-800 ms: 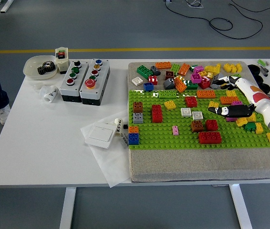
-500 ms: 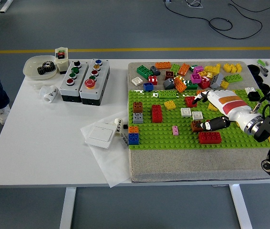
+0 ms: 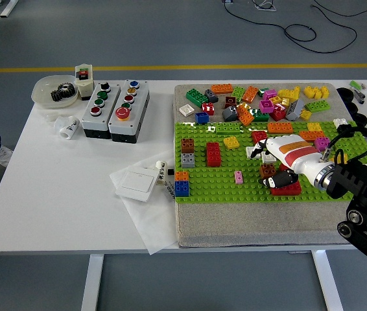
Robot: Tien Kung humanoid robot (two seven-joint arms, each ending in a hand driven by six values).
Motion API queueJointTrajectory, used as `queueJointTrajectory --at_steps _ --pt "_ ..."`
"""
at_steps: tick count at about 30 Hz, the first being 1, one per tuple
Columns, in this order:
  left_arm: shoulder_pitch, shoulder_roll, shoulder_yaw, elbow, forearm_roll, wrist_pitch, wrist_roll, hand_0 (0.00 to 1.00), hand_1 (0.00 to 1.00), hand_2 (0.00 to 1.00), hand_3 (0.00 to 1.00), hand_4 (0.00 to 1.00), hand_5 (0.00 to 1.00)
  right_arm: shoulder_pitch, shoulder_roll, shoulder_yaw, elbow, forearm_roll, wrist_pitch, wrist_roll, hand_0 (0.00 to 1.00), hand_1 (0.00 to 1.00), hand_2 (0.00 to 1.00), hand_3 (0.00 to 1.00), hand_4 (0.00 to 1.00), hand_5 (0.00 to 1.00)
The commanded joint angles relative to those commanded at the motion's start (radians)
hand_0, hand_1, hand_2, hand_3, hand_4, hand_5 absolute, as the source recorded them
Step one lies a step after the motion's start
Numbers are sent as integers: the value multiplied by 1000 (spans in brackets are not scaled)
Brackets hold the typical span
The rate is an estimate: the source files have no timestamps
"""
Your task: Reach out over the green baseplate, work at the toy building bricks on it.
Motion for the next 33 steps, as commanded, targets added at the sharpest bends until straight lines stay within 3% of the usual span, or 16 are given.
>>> queueJointTrajectory --at_steps 15,23,33 --pt "-1 1 12 0 -11 4 -3 765 797 851 766 789 705 19 32 -21 -75 -24 -7 -4 566 590 646 611 898 222" --pt "0 1 8 0 -3 3 -1 764 795 849 764 787 700 17 36 -15 -93 -28 -17 -4 522 517 571 563 838 196" --pt "4 3 9 0 -2 4 -2 764 792 851 764 787 701 19 42 -10 -104 -32 -20 -8 516 508 568 551 833 202"
